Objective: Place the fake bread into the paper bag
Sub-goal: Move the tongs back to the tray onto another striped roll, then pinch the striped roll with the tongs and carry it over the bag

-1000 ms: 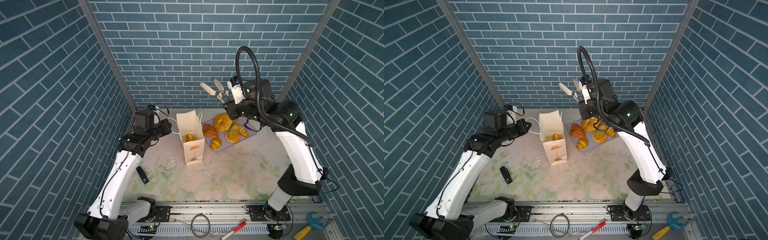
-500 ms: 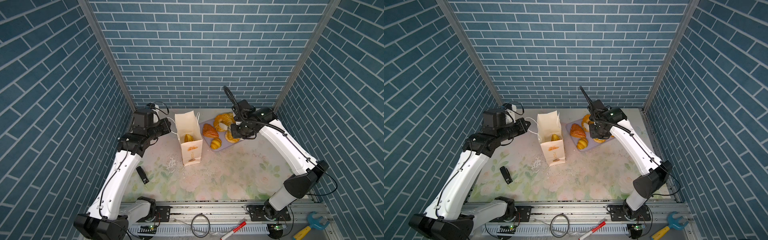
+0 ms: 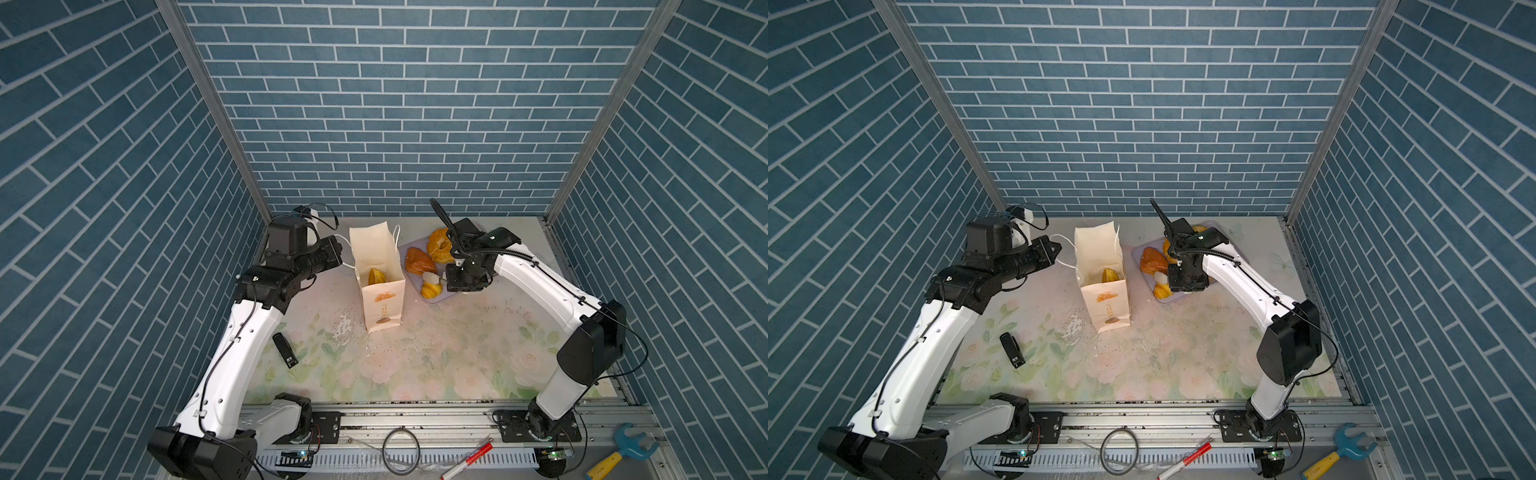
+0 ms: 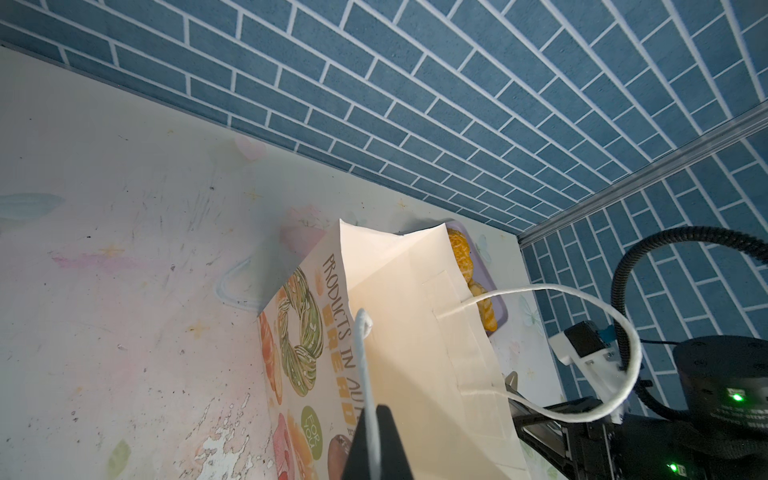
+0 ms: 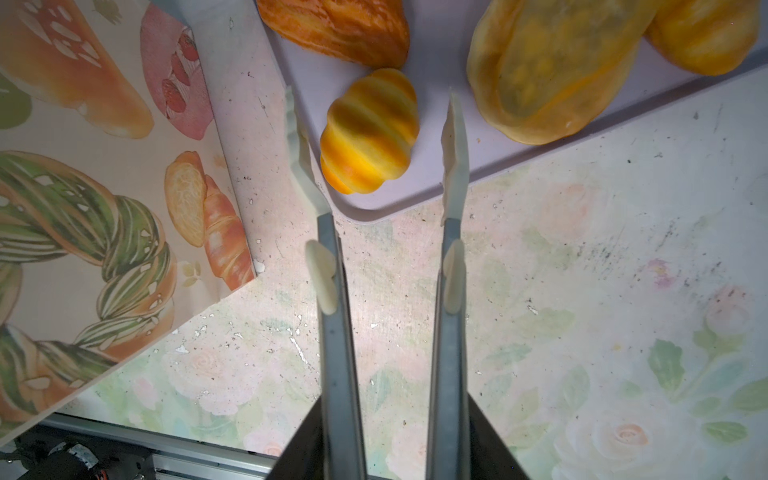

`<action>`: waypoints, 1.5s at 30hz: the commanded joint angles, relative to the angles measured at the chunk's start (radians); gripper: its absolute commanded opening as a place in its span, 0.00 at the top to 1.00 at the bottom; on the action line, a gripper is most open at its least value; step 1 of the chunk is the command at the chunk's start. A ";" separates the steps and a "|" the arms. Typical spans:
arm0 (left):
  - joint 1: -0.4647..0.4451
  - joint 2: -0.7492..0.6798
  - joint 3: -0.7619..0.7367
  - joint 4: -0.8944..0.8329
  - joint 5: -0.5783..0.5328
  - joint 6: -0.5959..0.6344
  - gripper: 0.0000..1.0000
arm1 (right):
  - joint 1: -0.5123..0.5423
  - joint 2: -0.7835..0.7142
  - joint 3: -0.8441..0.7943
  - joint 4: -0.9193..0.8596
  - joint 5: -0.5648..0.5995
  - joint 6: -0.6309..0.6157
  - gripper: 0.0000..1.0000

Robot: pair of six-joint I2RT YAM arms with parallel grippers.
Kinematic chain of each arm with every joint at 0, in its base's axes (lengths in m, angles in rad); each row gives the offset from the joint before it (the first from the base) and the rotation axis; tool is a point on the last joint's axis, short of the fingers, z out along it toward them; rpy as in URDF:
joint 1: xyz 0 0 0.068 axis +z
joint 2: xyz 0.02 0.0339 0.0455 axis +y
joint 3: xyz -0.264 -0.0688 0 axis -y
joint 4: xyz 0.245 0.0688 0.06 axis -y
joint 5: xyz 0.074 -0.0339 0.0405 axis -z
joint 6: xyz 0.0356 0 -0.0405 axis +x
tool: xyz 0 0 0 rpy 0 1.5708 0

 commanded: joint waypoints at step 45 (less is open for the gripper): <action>-0.004 -0.020 -0.007 -0.016 -0.002 -0.017 1.00 | 0.069 -0.324 0.249 0.378 0.053 -0.208 0.77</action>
